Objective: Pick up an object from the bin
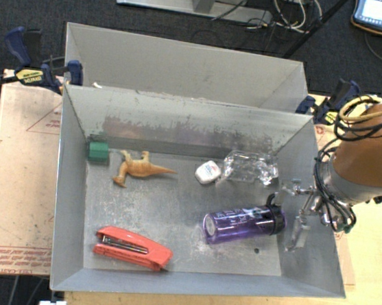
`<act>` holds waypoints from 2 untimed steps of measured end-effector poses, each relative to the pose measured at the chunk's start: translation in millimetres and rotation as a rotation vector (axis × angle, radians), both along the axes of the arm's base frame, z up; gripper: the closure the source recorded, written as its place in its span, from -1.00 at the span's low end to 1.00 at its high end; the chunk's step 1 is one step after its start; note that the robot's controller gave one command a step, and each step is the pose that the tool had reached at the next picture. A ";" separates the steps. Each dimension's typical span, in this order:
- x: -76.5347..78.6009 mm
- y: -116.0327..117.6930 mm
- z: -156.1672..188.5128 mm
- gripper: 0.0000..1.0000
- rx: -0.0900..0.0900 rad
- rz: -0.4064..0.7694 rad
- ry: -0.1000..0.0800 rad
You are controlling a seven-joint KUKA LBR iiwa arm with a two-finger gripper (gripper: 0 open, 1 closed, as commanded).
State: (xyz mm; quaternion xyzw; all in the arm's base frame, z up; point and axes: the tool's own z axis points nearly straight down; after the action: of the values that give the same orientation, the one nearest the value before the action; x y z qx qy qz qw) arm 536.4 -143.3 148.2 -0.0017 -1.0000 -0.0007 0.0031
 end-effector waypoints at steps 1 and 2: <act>1.7 0.5 4.6 -1.00 -0.001 0.003 -0.007; -6.6 21.0 -12.6 -1.00 -0.005 0.059 -0.012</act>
Offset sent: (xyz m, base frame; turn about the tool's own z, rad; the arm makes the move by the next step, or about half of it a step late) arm -0.0284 0.0760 -0.0571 -0.1978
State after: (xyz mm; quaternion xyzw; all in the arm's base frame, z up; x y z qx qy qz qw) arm 529.8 -122.3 135.6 0.0278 -0.9996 0.0019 -0.0031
